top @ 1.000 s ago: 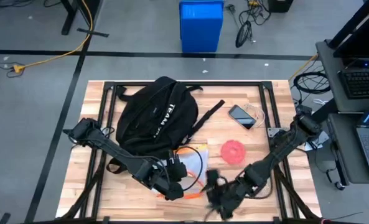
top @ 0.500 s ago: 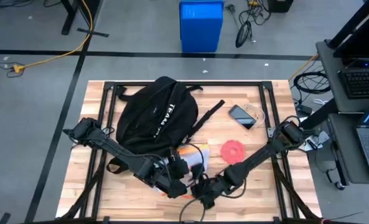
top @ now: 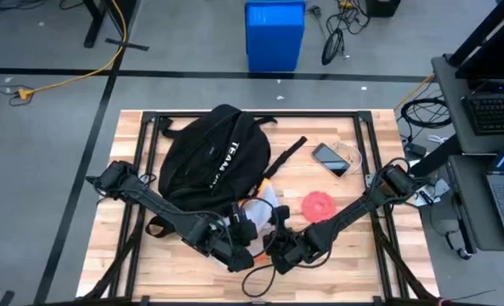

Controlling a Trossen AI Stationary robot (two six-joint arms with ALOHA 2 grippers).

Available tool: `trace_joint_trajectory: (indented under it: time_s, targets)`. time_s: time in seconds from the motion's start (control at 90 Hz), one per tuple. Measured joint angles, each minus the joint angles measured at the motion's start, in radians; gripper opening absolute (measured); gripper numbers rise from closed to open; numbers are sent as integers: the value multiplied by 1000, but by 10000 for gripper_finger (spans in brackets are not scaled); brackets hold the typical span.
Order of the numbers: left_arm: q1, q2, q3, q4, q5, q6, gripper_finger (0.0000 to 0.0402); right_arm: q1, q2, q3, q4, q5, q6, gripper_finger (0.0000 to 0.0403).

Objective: Unpack backpack
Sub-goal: Remove the card pack from the orange zip bag

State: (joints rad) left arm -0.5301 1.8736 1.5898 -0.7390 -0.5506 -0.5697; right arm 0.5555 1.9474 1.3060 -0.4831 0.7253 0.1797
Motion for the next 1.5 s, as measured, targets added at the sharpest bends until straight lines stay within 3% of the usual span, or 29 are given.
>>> trace_joint_trajectory:
  time_s: [0.133, 0.544, 0.844, 1.289, 1.5]
  targets:
    - [0, 0, 0, 17, -5, 8, 0, -4, 48, 0, -6, 12, -62, 270]
    - [0, 1, 0, 29, -12, 10, 0, -52, 170, 5, -15, 45, -45, 270]
    - [-2, 5, 0, 31, -10, 9, 0, -53, 173, 0, -24, 163, -91, 270]
    - [-9, 5, 0, 43, -8, 7, 0, -63, 174, -1, 8, 217, -189, 269]
    - [-9, 5, 0, 56, -7, 29, 0, -65, 177, -2, 35, 293, -233, 239]
